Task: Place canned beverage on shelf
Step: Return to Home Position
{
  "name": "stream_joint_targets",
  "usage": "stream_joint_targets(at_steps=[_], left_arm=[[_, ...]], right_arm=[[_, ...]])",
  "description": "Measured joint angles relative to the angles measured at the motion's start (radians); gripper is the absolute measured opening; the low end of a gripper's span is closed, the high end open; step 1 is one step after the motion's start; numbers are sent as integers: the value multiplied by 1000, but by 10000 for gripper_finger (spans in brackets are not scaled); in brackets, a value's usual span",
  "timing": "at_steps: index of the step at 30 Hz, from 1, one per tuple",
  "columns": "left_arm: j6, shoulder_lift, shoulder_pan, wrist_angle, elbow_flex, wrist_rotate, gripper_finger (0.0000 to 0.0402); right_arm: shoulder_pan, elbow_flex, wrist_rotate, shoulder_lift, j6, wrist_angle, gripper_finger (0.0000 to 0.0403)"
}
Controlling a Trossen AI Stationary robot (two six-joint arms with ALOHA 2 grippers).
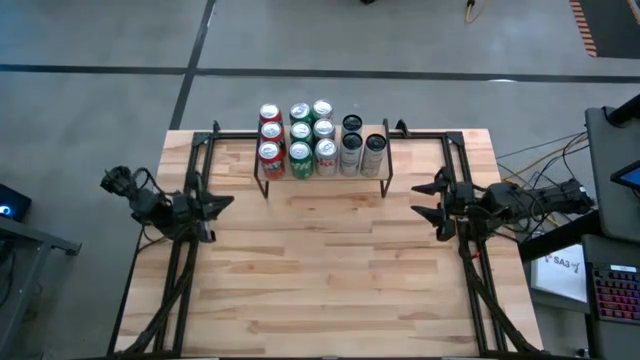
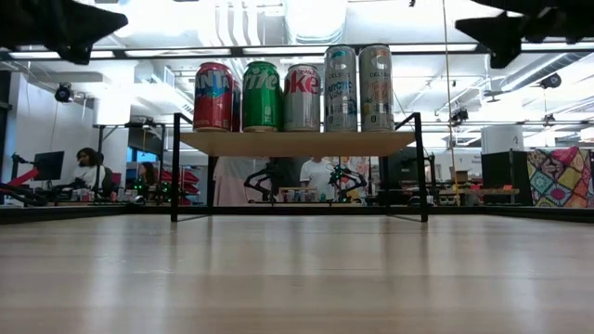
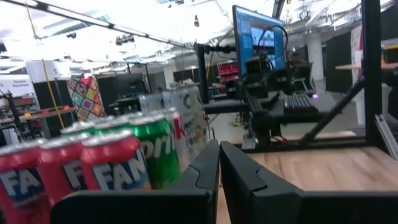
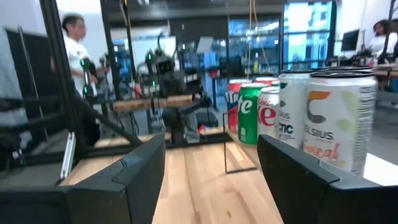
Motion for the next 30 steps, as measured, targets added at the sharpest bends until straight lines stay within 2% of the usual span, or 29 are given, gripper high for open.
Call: stream_joint_targets(at_steps=[9, 13, 17, 19, 23, 25, 27, 30], left_arm=[[-106, 0, 0, 52, -108, 1, 0], [-119, 0, 4, 130, -176, -4, 0], [-191, 0, 9, 50, -173, -13, 0], [-192, 0, 10, 51, -176, -67, 0], [-209, 8, 10, 27, -175, -323, 0], [-224, 12, 10, 25, -175, -417, 0], [-201, 12, 10, 20, -175, -469, 0], [-153, 13, 10, 20, -175, -477, 0]], right_arm=[[-1, -186, 4, -238, 4, 16, 240], [-8, -269, 41, -229, -25, 78, 240], [-19, -269, 110, -215, -44, 25, 240], [-19, -269, 109, -210, -69, 8, 240], [-19, -269, 119, -210, -107, -20, 240], [-19, -269, 134, -211, -137, -38, 240], [-20, -269, 132, -208, -143, -45, 240], [-20, -270, 131, -203, -134, -49, 240]])
